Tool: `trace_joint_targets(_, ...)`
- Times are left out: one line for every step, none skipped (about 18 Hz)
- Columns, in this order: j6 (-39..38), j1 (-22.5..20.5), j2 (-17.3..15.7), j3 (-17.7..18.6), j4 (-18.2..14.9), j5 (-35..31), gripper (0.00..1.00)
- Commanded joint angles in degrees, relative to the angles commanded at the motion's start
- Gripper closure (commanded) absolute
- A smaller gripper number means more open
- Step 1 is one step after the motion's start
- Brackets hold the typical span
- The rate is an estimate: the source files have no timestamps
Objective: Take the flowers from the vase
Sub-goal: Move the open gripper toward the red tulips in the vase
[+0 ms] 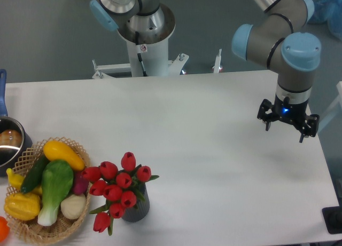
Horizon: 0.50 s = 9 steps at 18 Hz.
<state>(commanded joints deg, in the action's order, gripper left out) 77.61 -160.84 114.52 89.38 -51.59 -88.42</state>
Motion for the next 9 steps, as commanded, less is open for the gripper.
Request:
trace_joint_targets(0.00, -0.09, 0.00, 0.00, -0.09, 0.09, 0.00)
trace_joint_targets(0.00, -0.09, -0.09, 0.00, -0.09, 0.09, 0.00)
trace_joint_targets(-0.09, 0.00, -0.09, 0.00, -0.09, 0.09, 0.00)
trace_joint_targets(-0.35, 0.00, -0.09, -0.09, -0.09, 0.17, 0.00)
trace_joint_targets(-0.44, 0.00, -0.09, -0.35, -0.09, 0.35, 0.00)
trace_joint_targets(-0.53, 0.00, -0.26, -0.35, -0.26, 0.53, 0.00)
trace_joint_targets(-0.44, -0.17, -0.44, -0.26, -0.35, 0.70, 0.00)
trace_joint_targets(-0.44, -0.18, -0.87, 0.52, -0.26, 1.23, 0.00)
trace_joint_targets(-0.53, -0.26, -1.05, 1.75, -0.09, 2.45, 0.00)
